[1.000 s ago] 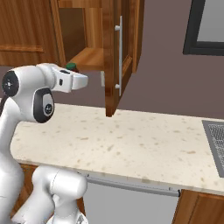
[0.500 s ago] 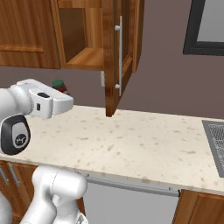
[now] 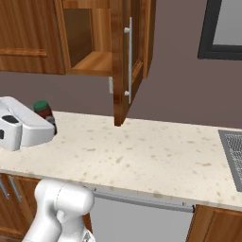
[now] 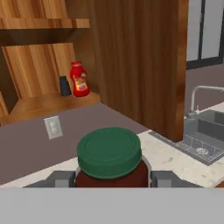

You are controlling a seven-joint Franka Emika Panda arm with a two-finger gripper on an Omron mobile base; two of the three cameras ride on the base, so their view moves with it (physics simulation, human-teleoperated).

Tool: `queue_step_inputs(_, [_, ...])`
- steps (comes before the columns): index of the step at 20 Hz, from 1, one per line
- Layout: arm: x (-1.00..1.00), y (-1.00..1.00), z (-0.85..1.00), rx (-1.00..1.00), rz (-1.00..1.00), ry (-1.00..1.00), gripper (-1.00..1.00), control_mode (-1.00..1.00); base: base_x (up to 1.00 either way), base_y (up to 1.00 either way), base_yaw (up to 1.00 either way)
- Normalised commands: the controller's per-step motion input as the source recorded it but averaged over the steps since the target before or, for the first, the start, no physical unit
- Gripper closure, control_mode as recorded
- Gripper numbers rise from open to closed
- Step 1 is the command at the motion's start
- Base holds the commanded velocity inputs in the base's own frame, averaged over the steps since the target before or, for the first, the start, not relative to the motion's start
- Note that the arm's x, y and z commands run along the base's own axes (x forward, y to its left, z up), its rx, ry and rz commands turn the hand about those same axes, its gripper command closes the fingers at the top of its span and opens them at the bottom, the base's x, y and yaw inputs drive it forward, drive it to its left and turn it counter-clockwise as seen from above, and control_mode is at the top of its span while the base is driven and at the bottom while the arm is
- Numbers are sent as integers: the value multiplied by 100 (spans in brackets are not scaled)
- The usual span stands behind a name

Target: Collect the paprika, ketchup, and shaker from the cabinet and place them next to the stove.

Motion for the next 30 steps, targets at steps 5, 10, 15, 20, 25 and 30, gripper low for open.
queue_step_inputs(5, [0, 0, 0, 0, 0, 0, 100, 100, -75, -3, -14])
queue_step_inputs(10, [0, 0, 0, 0, 0, 0, 100, 100, -78, -24, -44])
queue_step_inputs(15, [0, 0, 0, 0, 0, 0, 100, 100, -40, -32, -53])
queue_step_inputs(20, [0, 0, 0, 0, 0, 0, 100, 100, -4, -47, -57])
queue_step_inputs(25, [0, 0, 0, 0, 0, 0, 100, 100, 7, -75, -50])
queue_step_inputs(30, [0, 0, 0, 0, 0, 0, 100, 100, 18, -95, -37])
